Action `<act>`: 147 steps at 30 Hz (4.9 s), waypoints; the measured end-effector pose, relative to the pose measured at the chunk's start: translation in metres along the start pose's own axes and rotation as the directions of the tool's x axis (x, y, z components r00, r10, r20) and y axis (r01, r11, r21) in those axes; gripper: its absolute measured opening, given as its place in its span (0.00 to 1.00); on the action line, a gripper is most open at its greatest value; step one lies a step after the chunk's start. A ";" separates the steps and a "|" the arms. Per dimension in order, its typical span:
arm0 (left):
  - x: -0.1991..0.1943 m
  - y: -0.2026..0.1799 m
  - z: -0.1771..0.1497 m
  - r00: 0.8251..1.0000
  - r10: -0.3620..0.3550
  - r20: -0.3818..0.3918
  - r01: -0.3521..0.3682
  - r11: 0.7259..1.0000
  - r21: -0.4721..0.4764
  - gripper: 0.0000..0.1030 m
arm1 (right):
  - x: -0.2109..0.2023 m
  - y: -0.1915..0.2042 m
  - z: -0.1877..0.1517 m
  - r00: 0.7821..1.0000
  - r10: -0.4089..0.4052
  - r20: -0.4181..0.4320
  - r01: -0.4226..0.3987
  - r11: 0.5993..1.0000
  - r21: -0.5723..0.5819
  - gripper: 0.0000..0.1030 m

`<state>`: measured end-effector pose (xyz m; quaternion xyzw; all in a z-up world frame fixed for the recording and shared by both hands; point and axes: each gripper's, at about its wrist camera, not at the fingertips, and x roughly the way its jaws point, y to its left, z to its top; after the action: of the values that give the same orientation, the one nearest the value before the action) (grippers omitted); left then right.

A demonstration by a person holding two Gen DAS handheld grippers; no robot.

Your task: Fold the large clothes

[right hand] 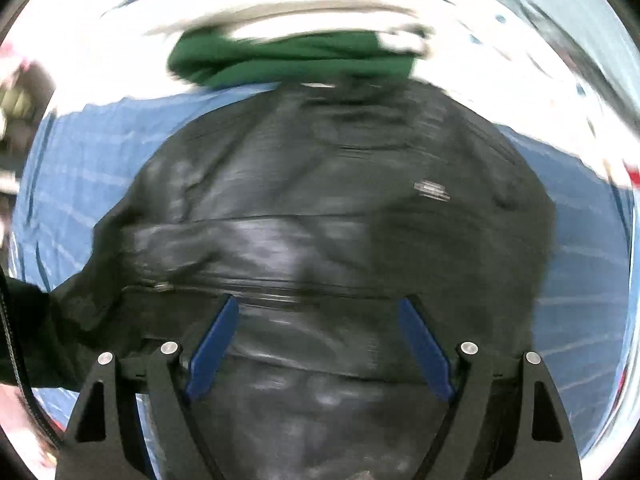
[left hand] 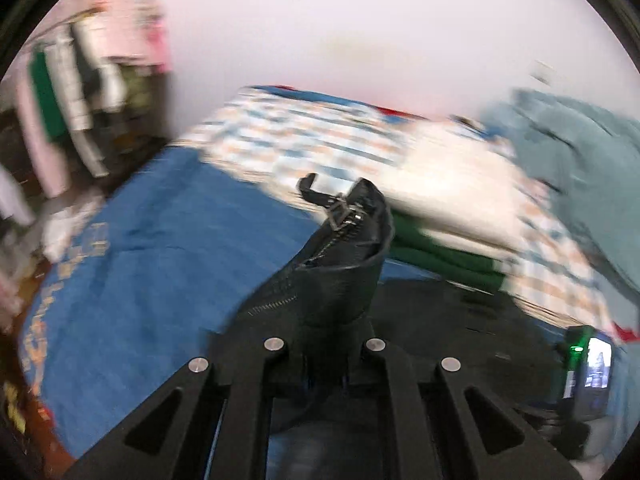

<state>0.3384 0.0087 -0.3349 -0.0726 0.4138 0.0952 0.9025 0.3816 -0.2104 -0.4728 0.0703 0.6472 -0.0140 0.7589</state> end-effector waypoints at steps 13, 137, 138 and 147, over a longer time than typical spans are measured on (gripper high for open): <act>0.107 -0.282 -0.125 0.907 -0.126 -0.401 0.256 0.922 0.289 0.08 | 0.002 -0.277 -0.061 0.998 -0.018 -0.062 0.039 0.930 0.365 0.82; 0.061 -0.253 -0.317 0.707 0.641 -0.300 -0.477 0.745 0.467 0.50 | 0.024 -0.396 -0.080 0.942 0.055 -0.331 -0.058 0.998 0.001 0.77; 0.058 -0.245 -0.310 0.734 0.595 -0.328 -0.452 0.788 0.419 0.20 | 0.026 -0.393 -0.075 0.940 0.107 -0.323 -0.108 0.994 0.013 0.77; 0.026 -0.207 -0.263 0.819 0.479 -0.317 -0.394 0.870 0.296 0.09 | 0.087 -0.335 -0.025 0.626 0.748 -0.220 -0.700 0.664 0.264 0.77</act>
<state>0.2104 -0.2442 -0.5140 0.1067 0.5939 0.2388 0.7608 0.3336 -0.5331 -0.5915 0.3840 0.6712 0.2547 0.5806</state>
